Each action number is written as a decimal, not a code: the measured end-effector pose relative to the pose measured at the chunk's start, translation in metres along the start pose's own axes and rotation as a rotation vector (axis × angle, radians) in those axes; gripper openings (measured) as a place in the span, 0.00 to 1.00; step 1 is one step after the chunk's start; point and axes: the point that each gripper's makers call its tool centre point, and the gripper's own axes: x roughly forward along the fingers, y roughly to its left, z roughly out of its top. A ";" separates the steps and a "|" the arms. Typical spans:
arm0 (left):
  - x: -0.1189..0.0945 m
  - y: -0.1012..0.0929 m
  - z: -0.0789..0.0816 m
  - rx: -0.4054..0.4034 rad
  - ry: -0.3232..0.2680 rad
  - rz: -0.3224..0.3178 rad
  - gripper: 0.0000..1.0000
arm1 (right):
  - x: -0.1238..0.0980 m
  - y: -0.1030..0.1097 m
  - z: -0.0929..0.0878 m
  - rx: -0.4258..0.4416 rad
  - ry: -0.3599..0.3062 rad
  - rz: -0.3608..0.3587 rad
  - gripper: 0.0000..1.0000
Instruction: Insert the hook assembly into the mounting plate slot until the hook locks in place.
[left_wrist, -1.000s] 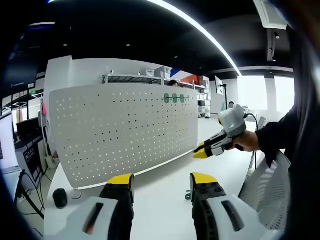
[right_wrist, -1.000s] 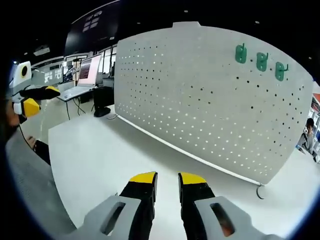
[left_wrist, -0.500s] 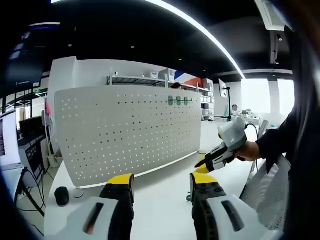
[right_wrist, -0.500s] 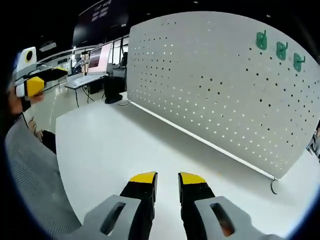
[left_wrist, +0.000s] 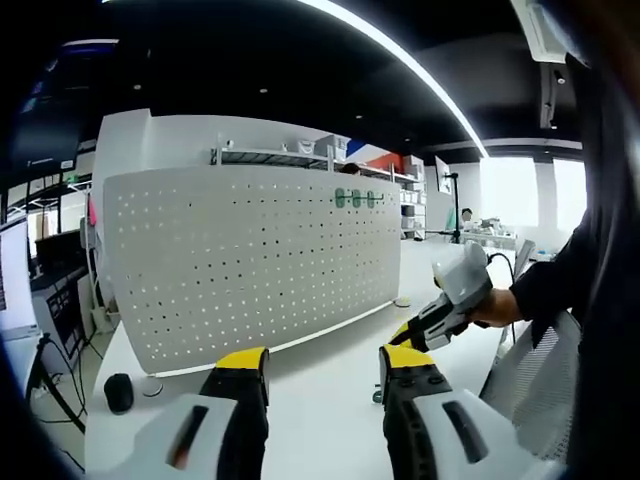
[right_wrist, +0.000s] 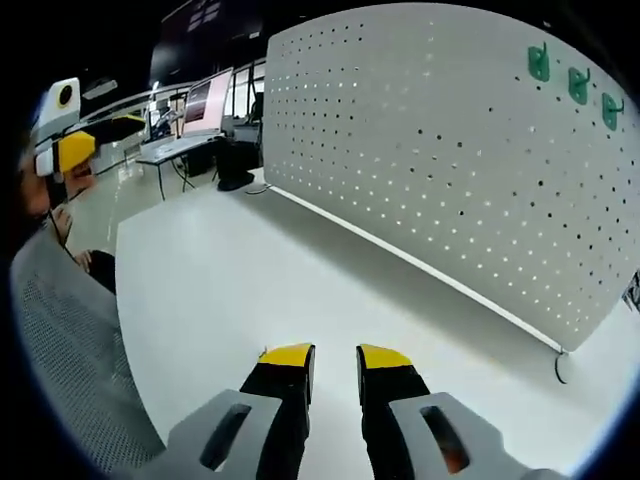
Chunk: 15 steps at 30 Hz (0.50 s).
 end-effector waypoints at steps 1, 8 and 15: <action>0.000 0.000 0.000 0.000 0.001 0.000 0.46 | 0.001 0.001 -0.001 -0.001 0.004 0.003 0.15; 0.002 0.002 -0.001 0.000 0.002 0.000 0.46 | 0.004 0.008 -0.007 -0.013 0.026 0.023 0.15; 0.001 0.005 -0.001 -0.007 0.001 0.003 0.46 | 0.009 0.016 -0.014 -0.029 0.054 0.050 0.15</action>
